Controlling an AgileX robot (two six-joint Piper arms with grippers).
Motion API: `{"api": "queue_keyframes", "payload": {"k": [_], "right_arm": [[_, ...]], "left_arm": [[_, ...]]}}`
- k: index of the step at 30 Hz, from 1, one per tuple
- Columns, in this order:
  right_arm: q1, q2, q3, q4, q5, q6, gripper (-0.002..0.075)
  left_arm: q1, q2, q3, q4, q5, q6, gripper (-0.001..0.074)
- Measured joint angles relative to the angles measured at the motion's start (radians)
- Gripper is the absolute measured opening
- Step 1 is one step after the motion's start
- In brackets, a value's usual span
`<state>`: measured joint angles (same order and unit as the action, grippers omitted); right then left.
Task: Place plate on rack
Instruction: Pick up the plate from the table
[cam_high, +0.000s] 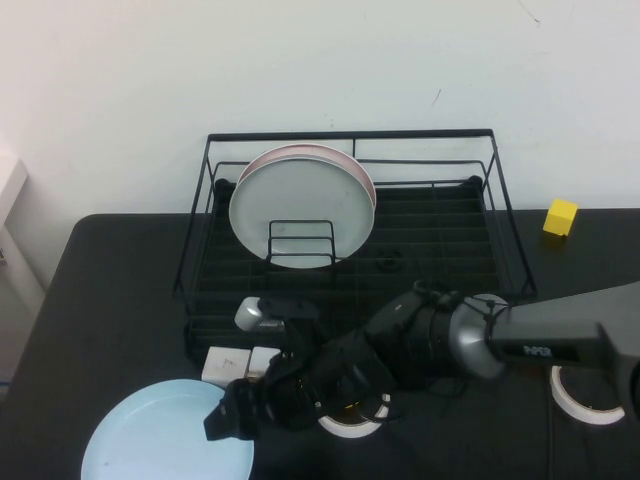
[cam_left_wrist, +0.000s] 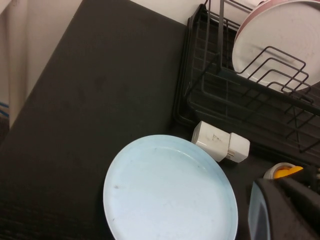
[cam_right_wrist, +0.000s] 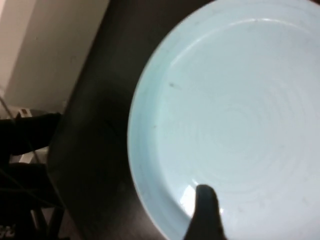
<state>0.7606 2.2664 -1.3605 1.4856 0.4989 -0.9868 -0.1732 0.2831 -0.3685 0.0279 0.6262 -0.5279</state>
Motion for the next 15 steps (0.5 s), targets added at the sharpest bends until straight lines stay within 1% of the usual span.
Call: {"api": "queue_keyframes", "payload": {"k": [9,11,15], "right_arm": [[0.0,0.073,-0.008,0.0,-0.017,0.001,0.0506],[0.0,0.084,-0.008,0.0,-0.027,0.001,0.0494],[0.0,0.087,-0.009,0.002,-0.045,0.001,0.0442]], "left_arm": [[0.0,0.0,0.0,0.0,-0.007,-0.003,-0.0001],[0.0,0.0,0.0,-0.002,-0.007,0.0,-0.0001],[0.0,0.0,0.0,-0.008,-0.007,0.006,-0.0001]]}}
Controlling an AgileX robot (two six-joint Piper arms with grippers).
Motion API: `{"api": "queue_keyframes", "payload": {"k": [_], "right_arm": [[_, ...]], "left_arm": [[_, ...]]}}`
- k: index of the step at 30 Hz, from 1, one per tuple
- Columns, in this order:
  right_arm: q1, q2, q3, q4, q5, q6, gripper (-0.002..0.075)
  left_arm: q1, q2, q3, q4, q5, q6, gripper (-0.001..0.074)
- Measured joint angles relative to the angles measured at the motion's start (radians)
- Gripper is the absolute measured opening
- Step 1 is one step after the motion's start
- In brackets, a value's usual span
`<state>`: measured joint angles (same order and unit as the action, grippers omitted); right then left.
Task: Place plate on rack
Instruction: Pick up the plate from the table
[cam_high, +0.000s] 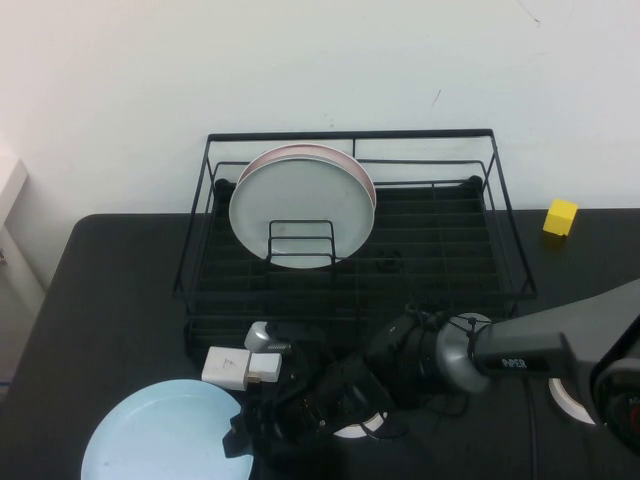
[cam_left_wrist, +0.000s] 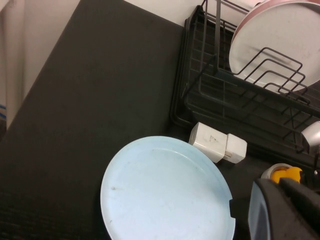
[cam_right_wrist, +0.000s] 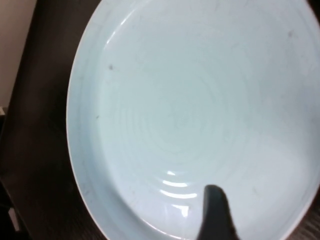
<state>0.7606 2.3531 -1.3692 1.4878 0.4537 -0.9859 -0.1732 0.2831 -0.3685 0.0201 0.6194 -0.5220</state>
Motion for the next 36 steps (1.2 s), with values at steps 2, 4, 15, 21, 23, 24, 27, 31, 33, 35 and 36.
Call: {"api": "queue_keyframes", "payload": {"k": [2,4,15,21,23,24,27,31,33,35,36], "right_arm": [[0.0,0.0,-0.002,0.004,0.0,0.0,0.0418],[0.0,0.0,-0.002,0.013,0.0,0.002,0.0403],[0.0,0.018,-0.01,0.096,0.038,0.026,0.039],[-0.023,0.018,-0.02,0.097,0.038,0.164,0.039],[-0.03,0.018,-0.021,0.097,0.038,0.196,0.039],[-0.032,0.018,-0.021,0.097,0.038,0.207,0.039],[-0.034,0.027,-0.022,0.097,0.042,0.239,0.0389],[-0.034,0.051,-0.022,0.106,0.066,0.271,0.0388],[-0.034,0.054,-0.026,0.106,0.073,0.278,0.0388],[-0.034,0.054,-0.03,0.108,0.075,0.28,0.0388],[-0.034,0.054,-0.035,0.108,0.077,0.285,0.0388]], "left_arm": [[0.0,0.0,0.0,0.0,0.0,0.0,-0.0001],[0.0,0.0,0.0,-0.001,0.0,0.0,-0.0001],[0.0,-0.023,0.0,-0.012,0.002,0.004,-0.0001],[0.0,-0.029,0.0,-0.012,0.004,0.021,-0.0001],[0.0,-0.029,0.0,-0.012,0.004,0.021,-0.0001],[0.0,-0.029,0.0,-0.012,0.006,0.021,-0.0001],[0.0,-0.029,0.0,-0.013,0.006,0.021,-0.0001],[0.0,-0.029,0.0,-0.013,0.006,0.021,-0.0001],[0.0,-0.029,0.0,-0.02,0.006,0.023,-0.0001],[0.0,-0.029,0.0,-0.02,0.006,0.023,-0.0001],[0.0,-0.029,0.0,-0.02,0.006,0.023,-0.0001]]}}
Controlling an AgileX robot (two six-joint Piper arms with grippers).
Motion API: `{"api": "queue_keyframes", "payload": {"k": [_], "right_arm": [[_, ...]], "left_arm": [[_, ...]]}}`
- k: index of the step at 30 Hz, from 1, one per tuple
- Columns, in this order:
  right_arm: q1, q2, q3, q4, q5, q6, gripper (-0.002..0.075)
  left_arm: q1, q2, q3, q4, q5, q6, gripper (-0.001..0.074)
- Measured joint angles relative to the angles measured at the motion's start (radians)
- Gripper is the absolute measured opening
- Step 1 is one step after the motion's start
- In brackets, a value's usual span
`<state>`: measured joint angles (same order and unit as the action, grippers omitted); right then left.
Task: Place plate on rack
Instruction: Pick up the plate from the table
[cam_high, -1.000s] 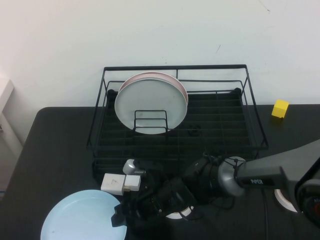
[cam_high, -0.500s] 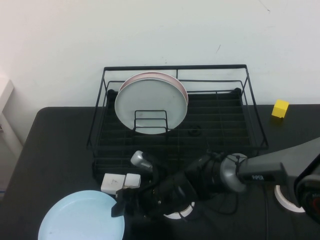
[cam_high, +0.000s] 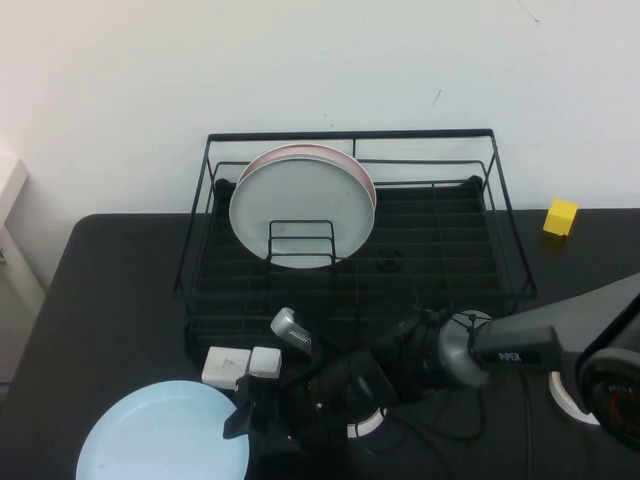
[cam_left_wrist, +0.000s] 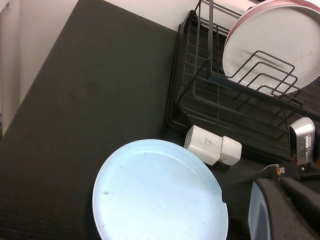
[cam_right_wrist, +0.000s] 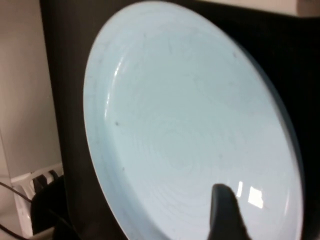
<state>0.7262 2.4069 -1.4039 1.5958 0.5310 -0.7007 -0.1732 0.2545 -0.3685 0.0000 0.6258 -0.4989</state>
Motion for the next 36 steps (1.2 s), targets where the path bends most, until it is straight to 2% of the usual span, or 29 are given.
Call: {"api": "queue_keyframes", "payload": {"k": [11,36], "right_arm": [[0.0,0.002,-0.004,0.0,-0.009,0.026,0.0309],[0.0,0.021,-0.009,-0.002,-0.024,0.128,0.032]], "left_arm": [[0.0,0.0,0.0,0.0,0.0,0.0,-0.0001],[0.0,0.0,0.0,-0.005,0.0,0.0,-0.0001]]}}
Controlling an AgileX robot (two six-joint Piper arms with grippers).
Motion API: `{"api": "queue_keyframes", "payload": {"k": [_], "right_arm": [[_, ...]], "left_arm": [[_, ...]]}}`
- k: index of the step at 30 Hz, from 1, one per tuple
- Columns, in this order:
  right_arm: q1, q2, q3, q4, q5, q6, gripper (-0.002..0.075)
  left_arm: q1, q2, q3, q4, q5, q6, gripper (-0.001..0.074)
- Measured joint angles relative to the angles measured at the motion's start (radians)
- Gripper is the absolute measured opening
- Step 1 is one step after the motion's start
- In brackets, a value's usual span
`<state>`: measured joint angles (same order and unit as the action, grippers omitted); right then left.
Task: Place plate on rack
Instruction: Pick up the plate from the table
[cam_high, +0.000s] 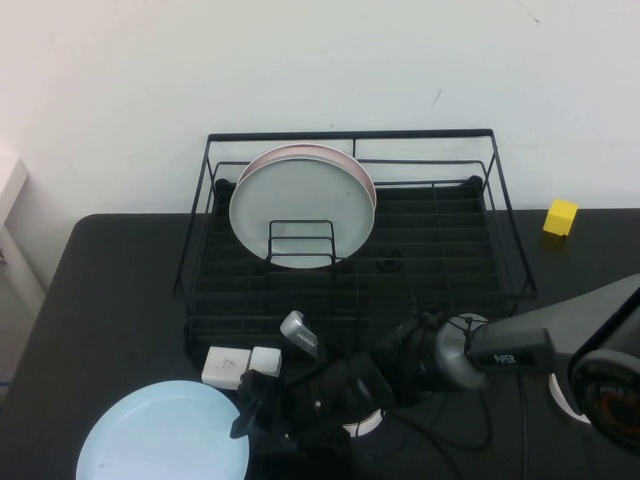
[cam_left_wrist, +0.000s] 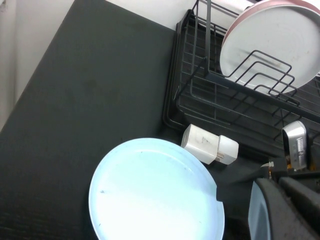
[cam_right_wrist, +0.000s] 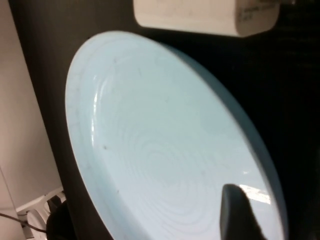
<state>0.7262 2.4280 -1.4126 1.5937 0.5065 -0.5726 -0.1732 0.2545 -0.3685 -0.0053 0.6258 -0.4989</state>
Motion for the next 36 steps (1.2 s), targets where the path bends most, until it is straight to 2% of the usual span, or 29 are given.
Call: {"api": "queue_keyframes", "payload": {"k": [6,16,19,26,32,36], "right_arm": [[0.017,0.013,-0.083,-0.024,-0.012,0.009,0.032],[0.02,0.089,-0.179,-0.19,0.054,0.176,0.0307],[0.02,0.091,-0.179,-0.215,0.061,0.187,0.0256],[0.02,0.091,-0.182,-0.273,0.068,0.187,0.004],[0.02,0.092,-0.186,-0.305,0.072,0.173,0.0012],[0.029,0.062,-0.186,-0.404,0.062,0.169,0.0012]], "left_arm": [[0.0,0.0,0.0,0.0,0.0,0.0,-0.0001],[0.0,0.0,0.0,0.0,0.0,0.0,-0.0001],[0.0,0.0,0.0,0.0,0.0,0.0,-0.0001],[0.0,0.0,0.0,0.0,0.0,0.0,-0.0001],[0.0,0.0,0.0,-0.001,0.0,0.0,-0.0001],[0.0,0.0,0.0,-0.001,0.0,0.0,-0.0001]]}}
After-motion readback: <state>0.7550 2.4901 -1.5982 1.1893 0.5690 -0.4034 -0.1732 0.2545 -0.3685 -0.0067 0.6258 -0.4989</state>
